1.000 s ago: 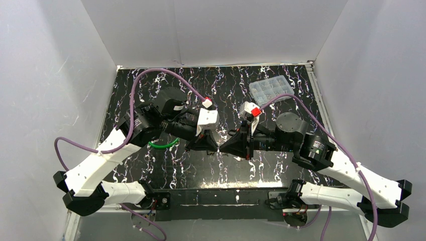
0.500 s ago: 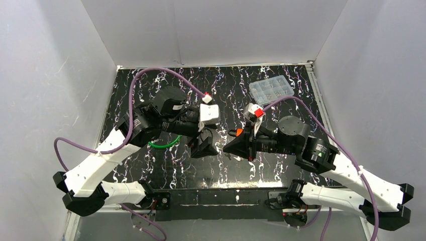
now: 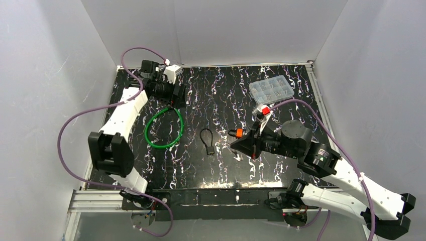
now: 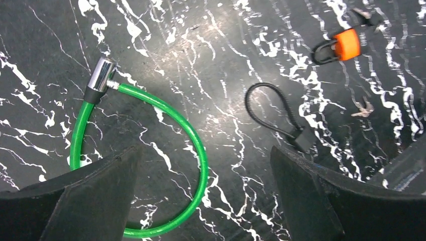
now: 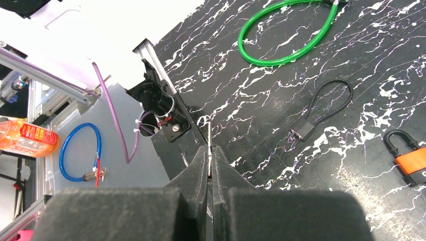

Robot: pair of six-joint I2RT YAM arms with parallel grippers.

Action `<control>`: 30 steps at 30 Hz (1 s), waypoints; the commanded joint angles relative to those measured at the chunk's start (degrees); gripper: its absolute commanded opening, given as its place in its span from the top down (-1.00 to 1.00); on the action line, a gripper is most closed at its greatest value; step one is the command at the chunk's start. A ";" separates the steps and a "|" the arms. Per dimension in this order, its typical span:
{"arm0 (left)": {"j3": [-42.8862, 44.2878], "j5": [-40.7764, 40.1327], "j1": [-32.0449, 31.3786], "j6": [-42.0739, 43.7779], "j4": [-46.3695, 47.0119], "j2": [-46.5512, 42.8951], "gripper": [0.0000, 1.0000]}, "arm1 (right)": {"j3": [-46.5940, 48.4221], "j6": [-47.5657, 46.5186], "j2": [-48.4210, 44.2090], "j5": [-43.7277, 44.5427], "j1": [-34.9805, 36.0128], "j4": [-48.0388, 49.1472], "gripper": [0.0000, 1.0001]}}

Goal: Unlock with the key
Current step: Pick up the lock from the center of the board.

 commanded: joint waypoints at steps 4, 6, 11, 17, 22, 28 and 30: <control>5.92 -1.90 1.93 6.99 -0.68 9.65 -0.97 | -1.47 2.19 -2.05 2.40 -0.42 4.17 0.97; 8.61 -2.05 2.65 9.32 -2.88 13.30 -0.97 | -1.47 2.24 -2.15 2.43 -0.44 4.13 0.97; 12.40 -2.67 5.38 16.50 -5.54 19.64 -0.95 | -1.61 2.64 -2.29 2.88 -0.49 4.14 0.97; 15.83 -4.68 8.04 22.52 -10.39 25.66 -0.77 | -1.33 3.31 -2.07 4.18 -0.66 3.51 0.97; 15.83 -8.80 8.44 26.74 -10.33 28.83 -0.57 | 0.14 3.89 -1.34 5.41 -0.75 2.77 0.97; 19.06 -10.02 8.38 28.74 -10.84 33.36 -0.34 | 2.13 4.52 0.21 6.09 -0.76 2.16 0.97; 18.80 -9.55 8.33 29.64 -10.08 33.83 -0.34 | 2.67 4.98 0.74 6.09 -0.81 2.13 0.97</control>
